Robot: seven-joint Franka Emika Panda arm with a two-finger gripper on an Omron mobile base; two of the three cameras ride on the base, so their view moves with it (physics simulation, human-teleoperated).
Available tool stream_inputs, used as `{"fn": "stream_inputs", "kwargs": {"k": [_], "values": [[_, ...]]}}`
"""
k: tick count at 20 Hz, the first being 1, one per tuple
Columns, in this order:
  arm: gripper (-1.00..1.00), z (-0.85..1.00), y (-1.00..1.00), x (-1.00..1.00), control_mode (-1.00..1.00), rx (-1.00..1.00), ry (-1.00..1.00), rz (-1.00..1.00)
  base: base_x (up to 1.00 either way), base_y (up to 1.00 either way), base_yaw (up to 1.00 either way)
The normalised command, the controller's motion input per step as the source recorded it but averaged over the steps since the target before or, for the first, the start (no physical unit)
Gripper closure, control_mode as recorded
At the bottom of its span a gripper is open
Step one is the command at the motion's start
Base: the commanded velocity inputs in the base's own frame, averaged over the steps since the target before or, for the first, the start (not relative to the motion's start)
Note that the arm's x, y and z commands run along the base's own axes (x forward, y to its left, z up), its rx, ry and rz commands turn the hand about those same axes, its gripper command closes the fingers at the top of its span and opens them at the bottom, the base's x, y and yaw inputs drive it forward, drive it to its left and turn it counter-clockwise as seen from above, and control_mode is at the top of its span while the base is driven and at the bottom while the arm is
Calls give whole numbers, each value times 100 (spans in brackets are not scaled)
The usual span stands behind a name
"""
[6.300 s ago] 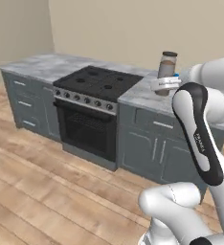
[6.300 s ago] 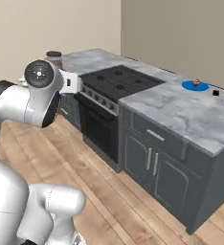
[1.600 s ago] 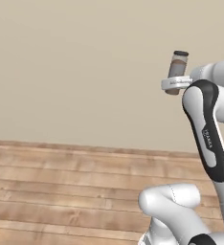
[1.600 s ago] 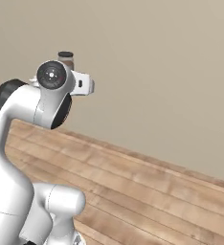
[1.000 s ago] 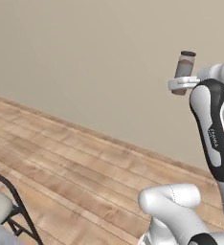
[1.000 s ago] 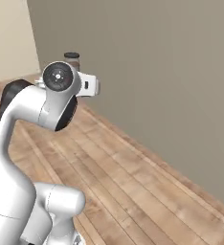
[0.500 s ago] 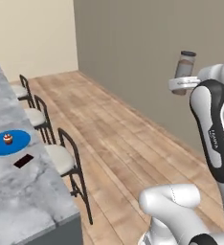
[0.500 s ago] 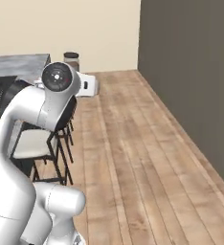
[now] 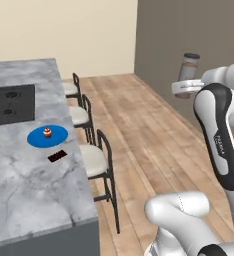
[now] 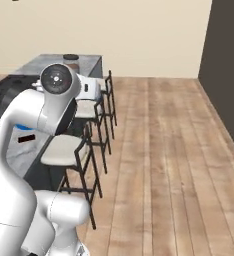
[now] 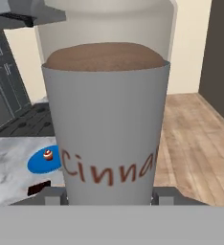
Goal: Take the cinnamon bottle from the cabinet and place it on the dining table, next to the plate with the cupcake. Then take the chocolate from the dining counter and place it on the cupcake plate.
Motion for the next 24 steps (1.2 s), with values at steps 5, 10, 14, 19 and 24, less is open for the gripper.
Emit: {"fn": "stream_inputs", "kwargs": {"k": [5, 10, 14, 19, 24], "values": [[100, 0, 0, 0, 100, 0, 0, 0, 42, -26, 40], [100, 0, 0, 0, 100, 0, 0, 0, 44, -39, 25], [100, 0, 0, 0, 100, 0, 0, 0, 40, -44, 21], [100, 0, 0, 0, 100, 0, 0, 0, 37, -54, 9], [100, 0, 0, 0, 100, 0, 0, 0, 36, -54, 10]]}}
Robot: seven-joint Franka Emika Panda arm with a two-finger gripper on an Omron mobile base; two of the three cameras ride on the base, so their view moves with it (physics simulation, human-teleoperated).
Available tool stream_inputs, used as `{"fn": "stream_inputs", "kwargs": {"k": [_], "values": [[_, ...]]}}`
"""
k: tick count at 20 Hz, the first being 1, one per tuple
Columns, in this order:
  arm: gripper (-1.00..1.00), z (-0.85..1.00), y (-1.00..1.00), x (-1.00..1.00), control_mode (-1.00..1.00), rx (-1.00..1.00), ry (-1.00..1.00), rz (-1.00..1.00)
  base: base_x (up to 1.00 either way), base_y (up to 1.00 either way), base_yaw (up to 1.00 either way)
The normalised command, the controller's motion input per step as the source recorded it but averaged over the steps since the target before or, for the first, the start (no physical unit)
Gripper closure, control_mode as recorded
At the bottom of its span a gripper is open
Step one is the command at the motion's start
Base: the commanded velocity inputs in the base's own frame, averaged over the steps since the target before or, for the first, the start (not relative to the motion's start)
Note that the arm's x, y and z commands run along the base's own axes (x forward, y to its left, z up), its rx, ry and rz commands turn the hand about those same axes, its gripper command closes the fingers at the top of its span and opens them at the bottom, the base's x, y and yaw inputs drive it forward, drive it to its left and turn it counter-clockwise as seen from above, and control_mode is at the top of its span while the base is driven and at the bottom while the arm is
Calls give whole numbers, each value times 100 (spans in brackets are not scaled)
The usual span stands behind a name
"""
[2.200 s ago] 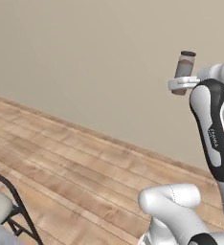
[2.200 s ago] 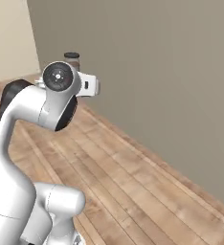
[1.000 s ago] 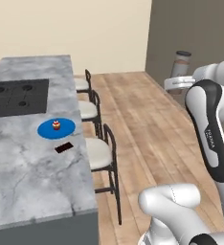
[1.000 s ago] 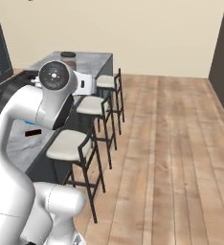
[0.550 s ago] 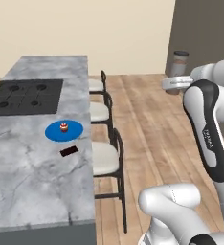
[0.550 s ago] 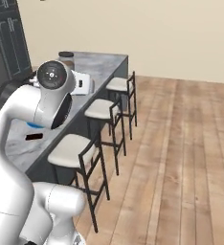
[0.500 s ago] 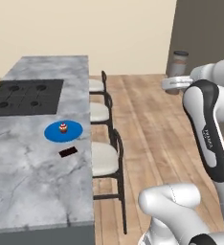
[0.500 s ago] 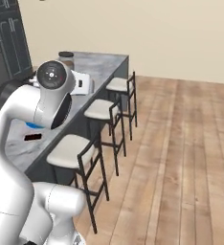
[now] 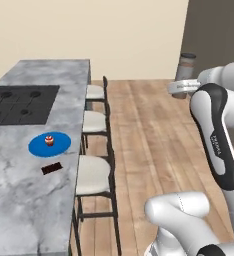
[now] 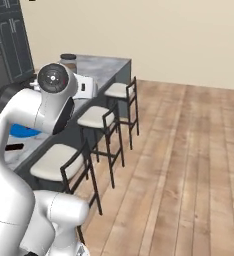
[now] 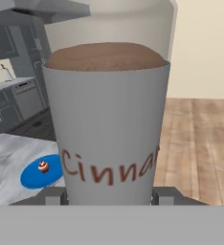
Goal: Take the cinnamon bottle from the cabinet and place it on the dining table, next to the plate with the cupcake. Then take the chocolate from the dining counter and place it on the cupcake plate.
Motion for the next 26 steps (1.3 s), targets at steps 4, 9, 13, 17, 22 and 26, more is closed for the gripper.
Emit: {"fn": "stream_inputs", "kwargs": {"k": [4, 9, 13, 17, 22, 26], "values": [[100, 0, 0, 0, 100, 0, 0, 0, 37, -50, 13], [100, 0, 0, 0, 100, 0, 0, 0, 39, -49, 14], [100, 0, 0, 0, 100, 0, 0, 0, 49, -45, 10], [100, 0, 0, 0, 100, 0, 0, 0, 54, -38, 16], [100, 0, 0, 0, 100, 0, 0, 0, 60, -31, 22], [100, 0, 0, 0, 100, 0, 0, 0, 59, -24, 31]]}}
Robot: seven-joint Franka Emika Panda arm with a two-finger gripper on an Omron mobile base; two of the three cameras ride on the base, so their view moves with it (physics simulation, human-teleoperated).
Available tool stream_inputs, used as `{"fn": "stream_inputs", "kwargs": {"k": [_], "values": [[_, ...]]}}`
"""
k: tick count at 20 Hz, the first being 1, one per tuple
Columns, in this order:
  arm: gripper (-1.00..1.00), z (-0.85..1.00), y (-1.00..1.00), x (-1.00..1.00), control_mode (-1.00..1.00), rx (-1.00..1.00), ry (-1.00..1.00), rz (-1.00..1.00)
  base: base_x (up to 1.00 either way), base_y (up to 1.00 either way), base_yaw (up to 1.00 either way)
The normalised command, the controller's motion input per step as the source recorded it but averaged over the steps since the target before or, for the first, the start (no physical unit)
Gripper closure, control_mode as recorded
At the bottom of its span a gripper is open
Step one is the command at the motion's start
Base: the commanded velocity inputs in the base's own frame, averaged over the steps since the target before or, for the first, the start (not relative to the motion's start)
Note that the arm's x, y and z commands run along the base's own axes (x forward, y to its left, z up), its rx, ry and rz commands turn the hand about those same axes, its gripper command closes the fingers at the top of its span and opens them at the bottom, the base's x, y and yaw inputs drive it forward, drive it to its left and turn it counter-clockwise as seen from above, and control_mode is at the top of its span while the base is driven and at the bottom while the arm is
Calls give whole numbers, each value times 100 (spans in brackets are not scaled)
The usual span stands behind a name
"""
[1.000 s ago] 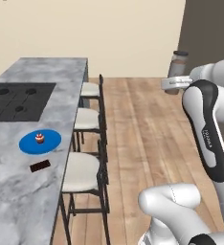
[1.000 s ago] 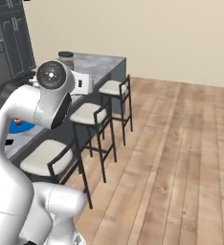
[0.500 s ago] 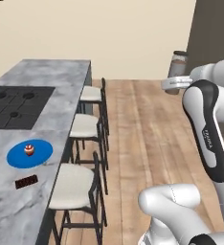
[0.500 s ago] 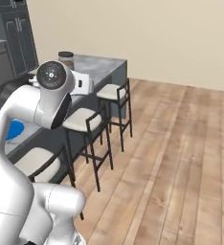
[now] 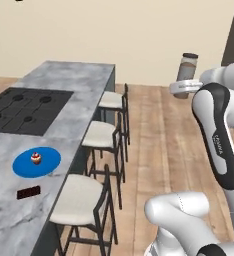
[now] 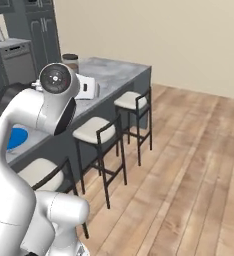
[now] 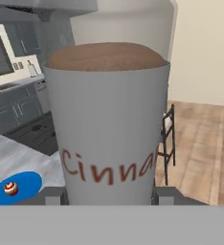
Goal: Take the cinnamon bottle from the cabinet and place it on the dining table, next to the plate with the cupcake. Then take the chocolate from the dining counter and place it on the cupcake plate.
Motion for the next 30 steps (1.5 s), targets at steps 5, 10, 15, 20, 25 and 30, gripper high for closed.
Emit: {"fn": "stream_inputs", "kwargs": {"k": [5, 10, 15, 20, 25, 30], "values": [[100, 0, 0, 0, 100, 0, 0, 0, 56, -26, 30], [100, 0, 0, 0, 100, 0, 0, 0, 54, -28, 28], [100, 0, 0, 0, 100, 0, 0, 0, 56, -30, 27], [100, 0, 0, 0, 100, 0, 0, 0, 55, -32, 25], [100, 0, 0, 0, 100, 0, 0, 0, 50, -25, 35], [100, 0, 0, 0, 100, 0, 0, 0, 45, -20, 47]]}}
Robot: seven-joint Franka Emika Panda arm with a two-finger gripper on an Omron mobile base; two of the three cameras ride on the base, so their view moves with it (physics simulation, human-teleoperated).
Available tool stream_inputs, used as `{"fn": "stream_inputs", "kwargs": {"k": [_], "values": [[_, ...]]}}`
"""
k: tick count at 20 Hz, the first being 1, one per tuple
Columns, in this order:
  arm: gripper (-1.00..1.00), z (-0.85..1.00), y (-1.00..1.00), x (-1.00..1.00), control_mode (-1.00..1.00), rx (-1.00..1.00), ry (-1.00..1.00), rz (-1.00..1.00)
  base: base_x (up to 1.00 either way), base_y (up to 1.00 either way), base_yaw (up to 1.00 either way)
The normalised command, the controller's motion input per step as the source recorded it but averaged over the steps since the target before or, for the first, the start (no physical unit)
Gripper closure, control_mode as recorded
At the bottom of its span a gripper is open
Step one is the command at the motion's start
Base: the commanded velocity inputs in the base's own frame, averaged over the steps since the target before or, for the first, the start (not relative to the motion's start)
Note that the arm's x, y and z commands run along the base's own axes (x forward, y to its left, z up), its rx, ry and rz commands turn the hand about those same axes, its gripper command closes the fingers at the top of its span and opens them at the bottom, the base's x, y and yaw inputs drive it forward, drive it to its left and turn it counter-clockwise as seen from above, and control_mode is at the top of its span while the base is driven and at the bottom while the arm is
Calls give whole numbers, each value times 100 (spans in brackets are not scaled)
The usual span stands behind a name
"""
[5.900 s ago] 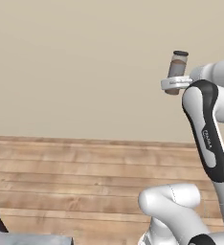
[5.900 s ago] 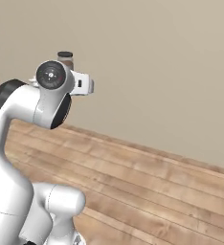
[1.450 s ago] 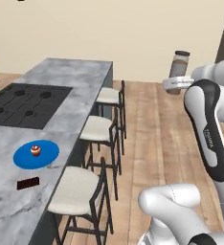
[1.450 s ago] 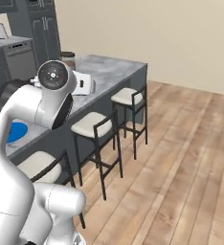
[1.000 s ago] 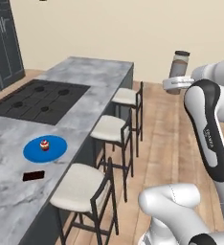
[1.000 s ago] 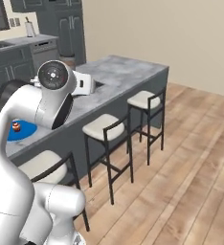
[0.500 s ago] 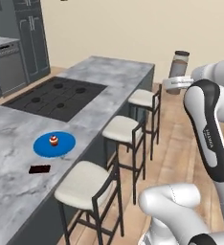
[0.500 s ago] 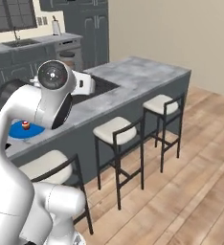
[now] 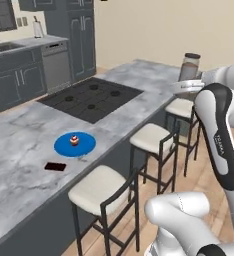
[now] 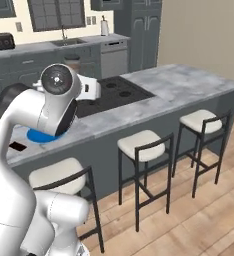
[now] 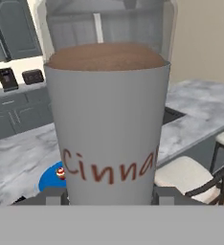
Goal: Take the cinnamon bottle from the cabinet and place it on the dining table, next to the plate with the cupcake. Then take the chocolate from the dining counter and place it on the cupcake plate.
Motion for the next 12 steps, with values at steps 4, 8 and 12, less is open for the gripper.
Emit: {"fn": "stream_inputs", "kwargs": {"k": [4, 8, 12], "values": [[100, 0, 0, 0, 100, 0, 0, 0, 39, -27, 33], [100, 0, 0, 0, 100, 0, 0, 0, 4, -21, -3], [100, 0, 0, 0, 100, 0, 0, 0, 4, -36, 21]]}}
